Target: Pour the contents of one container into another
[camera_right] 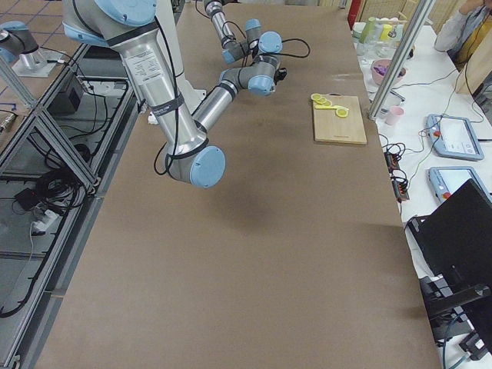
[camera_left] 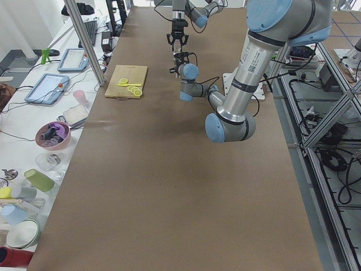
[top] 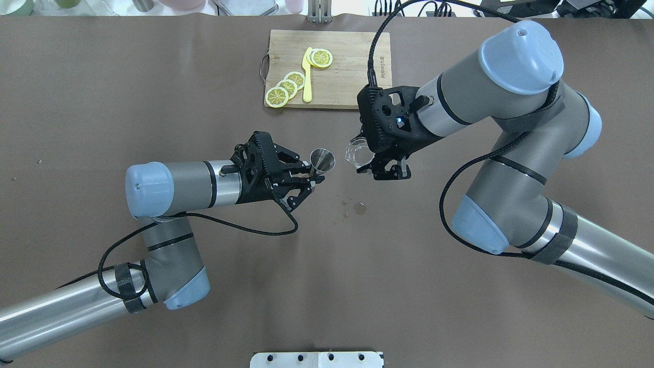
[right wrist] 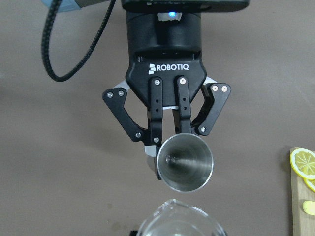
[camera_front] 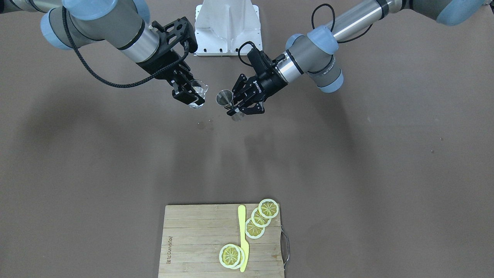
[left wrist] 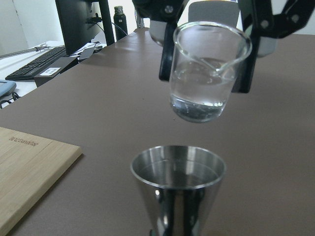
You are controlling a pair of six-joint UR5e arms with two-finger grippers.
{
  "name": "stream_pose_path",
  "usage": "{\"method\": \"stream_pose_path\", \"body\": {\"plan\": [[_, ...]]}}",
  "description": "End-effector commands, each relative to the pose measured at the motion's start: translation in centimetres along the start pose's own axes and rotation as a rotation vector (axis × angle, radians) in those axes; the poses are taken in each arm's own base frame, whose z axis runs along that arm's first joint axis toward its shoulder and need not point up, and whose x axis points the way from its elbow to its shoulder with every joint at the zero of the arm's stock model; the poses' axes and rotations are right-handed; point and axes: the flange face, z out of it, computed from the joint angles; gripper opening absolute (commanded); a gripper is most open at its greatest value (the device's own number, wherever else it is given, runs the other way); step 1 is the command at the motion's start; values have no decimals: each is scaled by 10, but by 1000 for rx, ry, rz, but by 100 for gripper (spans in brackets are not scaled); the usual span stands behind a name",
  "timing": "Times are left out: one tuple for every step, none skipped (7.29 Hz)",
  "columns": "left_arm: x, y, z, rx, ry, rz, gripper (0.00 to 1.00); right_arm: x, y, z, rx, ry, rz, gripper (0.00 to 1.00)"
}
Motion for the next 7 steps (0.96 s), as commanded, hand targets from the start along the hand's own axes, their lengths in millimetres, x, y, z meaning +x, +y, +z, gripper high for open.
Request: {"method": "stream_pose_path", "body": {"plan": [[1, 1, 0, -3, 2, 1, 0, 3, -13, 4, -19, -7, -12, 0], [1, 0, 0, -2, 2, 1, 0, 2, -16, 5, -25, -10, -19, 0], [0, 1, 0, -1, 1, 1, 0, 2, -19, 7, -30, -9, -19, 0], [0, 1, 0, -1, 1, 3, 0, 3, -20, 8, -42, -10, -16, 0], [0, 2, 0, -4, 0, 0, 0, 5, -20, 9, -57, -15, -24, 0], [-1, 2, 0, -4, -3, 2, 0, 6, -23, 9, -68, -22, -19, 0], [-1, 3, 0, -7, -4, 2, 0, 8, -28, 8, -79, -25, -12, 0]]}}
